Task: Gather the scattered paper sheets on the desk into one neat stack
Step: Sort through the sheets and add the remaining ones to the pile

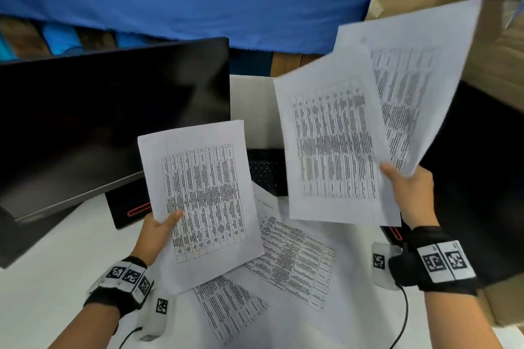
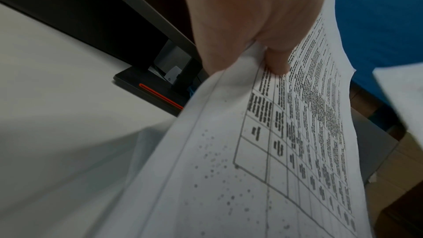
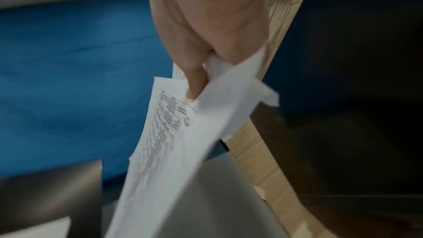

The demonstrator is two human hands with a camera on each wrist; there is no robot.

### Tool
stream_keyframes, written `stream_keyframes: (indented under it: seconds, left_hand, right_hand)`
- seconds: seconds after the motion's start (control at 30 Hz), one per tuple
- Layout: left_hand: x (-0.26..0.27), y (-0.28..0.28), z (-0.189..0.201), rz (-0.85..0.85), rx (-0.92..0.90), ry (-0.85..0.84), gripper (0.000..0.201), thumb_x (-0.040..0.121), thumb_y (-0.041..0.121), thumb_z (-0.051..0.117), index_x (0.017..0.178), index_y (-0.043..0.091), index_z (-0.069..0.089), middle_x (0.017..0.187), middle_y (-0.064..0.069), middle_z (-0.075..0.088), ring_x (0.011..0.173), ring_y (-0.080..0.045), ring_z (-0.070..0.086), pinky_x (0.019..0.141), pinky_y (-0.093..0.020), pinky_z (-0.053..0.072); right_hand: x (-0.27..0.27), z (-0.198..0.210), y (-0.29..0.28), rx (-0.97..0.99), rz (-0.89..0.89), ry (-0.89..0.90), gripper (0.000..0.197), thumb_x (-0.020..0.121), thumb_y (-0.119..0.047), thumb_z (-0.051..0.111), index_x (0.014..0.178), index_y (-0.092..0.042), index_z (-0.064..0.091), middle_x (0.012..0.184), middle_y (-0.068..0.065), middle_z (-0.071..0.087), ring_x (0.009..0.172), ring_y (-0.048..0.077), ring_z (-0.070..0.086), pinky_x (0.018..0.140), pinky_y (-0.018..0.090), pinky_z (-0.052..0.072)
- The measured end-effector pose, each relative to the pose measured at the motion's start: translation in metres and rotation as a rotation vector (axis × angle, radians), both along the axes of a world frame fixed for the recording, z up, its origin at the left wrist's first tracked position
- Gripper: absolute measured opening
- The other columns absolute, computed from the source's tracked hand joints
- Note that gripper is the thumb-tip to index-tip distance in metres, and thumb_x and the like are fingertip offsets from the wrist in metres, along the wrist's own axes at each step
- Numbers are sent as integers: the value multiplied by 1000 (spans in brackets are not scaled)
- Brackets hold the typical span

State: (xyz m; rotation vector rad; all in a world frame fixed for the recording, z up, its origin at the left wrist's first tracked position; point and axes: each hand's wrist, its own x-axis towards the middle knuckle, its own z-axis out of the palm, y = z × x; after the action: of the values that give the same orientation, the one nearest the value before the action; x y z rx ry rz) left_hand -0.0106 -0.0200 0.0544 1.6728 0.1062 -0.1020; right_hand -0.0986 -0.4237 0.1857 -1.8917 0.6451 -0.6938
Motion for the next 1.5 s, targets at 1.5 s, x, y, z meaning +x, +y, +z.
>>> stream_keyframes:
  seconds: [1.5]
  left_hand:
    - [11,-46,64,-372,-222,-262,66,40,56,81,99,37,59,96,26,71,94,4,65,76,-11,53]
  right_hand:
    - [44,-57,117,363,675,48,38,68,-2,77,90,-30,62,92,-12,67,83,-6,65,71,7,50]
